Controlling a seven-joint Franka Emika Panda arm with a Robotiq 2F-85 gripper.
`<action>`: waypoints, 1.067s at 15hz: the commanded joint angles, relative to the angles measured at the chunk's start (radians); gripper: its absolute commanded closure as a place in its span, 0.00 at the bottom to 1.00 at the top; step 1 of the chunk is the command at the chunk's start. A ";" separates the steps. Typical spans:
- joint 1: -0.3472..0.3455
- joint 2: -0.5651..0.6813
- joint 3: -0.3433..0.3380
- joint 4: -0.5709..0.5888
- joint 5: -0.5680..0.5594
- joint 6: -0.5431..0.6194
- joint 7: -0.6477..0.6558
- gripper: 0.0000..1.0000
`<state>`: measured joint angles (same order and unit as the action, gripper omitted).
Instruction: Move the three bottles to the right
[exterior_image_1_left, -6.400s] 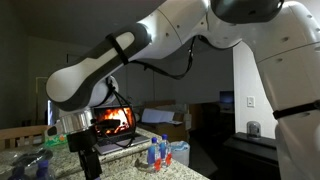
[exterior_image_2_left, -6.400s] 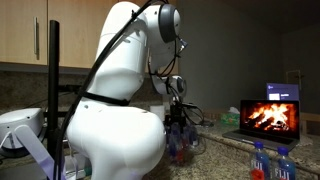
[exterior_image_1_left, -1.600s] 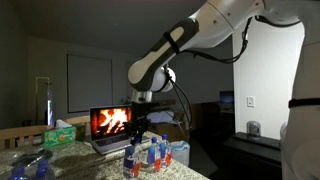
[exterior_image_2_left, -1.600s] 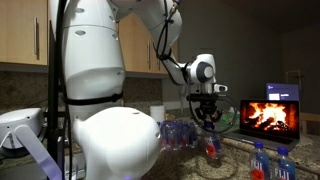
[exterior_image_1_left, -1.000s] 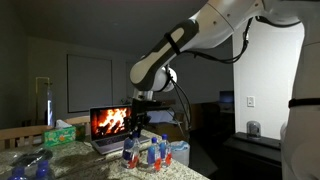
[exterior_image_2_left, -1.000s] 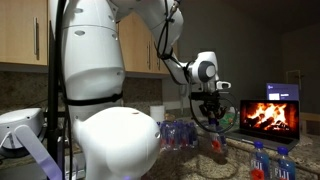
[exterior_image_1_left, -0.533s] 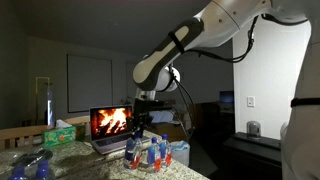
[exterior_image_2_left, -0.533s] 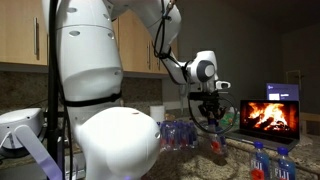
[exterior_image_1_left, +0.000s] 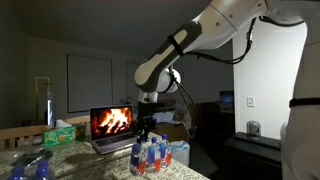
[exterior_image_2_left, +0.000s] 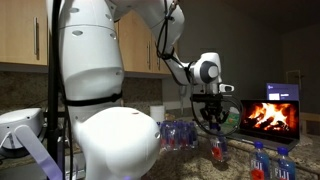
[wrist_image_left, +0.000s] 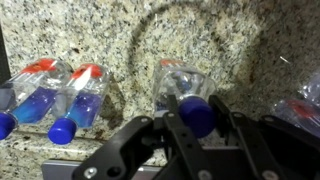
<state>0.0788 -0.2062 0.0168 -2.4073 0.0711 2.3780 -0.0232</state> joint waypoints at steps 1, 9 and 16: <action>-0.026 0.071 -0.038 0.096 -0.016 -0.132 -0.143 0.85; -0.051 0.135 -0.046 0.146 -0.013 -0.181 -0.176 0.64; -0.052 0.186 -0.044 0.203 0.028 -0.183 -0.153 0.86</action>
<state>0.0411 -0.0467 -0.0364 -2.2505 0.0720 2.2019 -0.1883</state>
